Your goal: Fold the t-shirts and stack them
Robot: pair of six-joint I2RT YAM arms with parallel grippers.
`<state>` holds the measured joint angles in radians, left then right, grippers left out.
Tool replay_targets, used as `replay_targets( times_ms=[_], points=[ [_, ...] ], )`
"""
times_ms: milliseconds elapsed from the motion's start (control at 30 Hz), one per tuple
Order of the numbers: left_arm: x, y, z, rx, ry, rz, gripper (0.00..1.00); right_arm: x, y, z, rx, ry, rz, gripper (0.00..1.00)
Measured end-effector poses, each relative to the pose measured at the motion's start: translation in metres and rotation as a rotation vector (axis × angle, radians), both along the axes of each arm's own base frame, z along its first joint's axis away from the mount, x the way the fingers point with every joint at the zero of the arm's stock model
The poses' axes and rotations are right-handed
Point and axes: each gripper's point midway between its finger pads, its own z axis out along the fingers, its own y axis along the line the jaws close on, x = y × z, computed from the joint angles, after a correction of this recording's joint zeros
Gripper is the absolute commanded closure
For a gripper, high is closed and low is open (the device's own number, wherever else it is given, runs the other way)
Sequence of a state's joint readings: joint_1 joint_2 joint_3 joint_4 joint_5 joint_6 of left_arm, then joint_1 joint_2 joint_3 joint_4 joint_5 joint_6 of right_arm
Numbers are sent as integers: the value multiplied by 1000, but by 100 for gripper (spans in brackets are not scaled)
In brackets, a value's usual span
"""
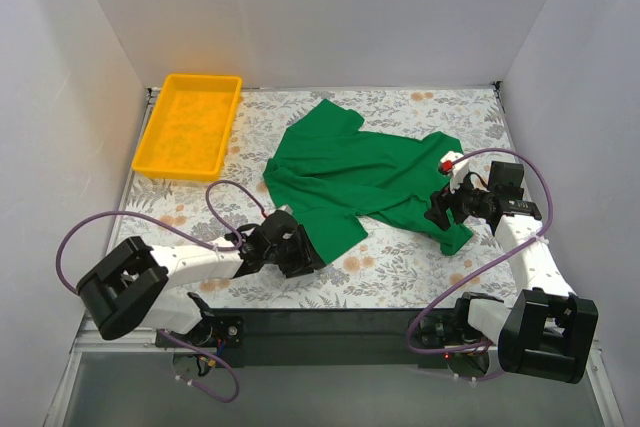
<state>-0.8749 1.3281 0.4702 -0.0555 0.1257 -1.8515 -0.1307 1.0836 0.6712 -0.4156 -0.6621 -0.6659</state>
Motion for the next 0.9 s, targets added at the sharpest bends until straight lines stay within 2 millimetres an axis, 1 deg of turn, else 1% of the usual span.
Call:
replay_targets(
  times_ms=[33,100,233,267,300,333,433,500,533,600,700,767,833,900],
  points=[
    [1,0,-1,3,0,1,65,0,0,0,0,0,0,23],
    [2,-1,-3,9,-2,3,69,0,0,0,0,0,0,23],
    [3,0,-7,25,-7,3,84,0,0,0,0,0,0,23],
    [3,0,-8,28,-7,4,93,0,0,0,0,0,0,23],
    [4,1,-9,32,-9,6,97,0,0,0,0,-1,1,23],
    [4,2,-10,38,-10,9,100,0,0,0,0,-2,3,23],
    [4,3,-10,40,-16,7,100,0,0,2,-6,-15,10,23],
    [1,6,-7,37,-17,5,100,0,-1,4,-19,-33,16,23],
    [-3,7,-2,29,-19,0,100,-2,-2,5,-32,-41,24,23],
    [-10,10,17,-13,-37,-10,100,-7,-6,5,-79,-45,46,23],
    [-21,16,60,-127,-88,-13,100,-16,-20,3,-201,-43,91,23],
    [-31,22,85,-203,-114,-12,100,-22,-30,-1,-286,-39,124,23],
    [-41,30,96,-248,-115,-12,100,-30,-40,-9,-355,-10,151,23],
    [-51,38,99,-270,-100,-6,100,-37,-49,-17,-410,32,167,25]
  ],
)
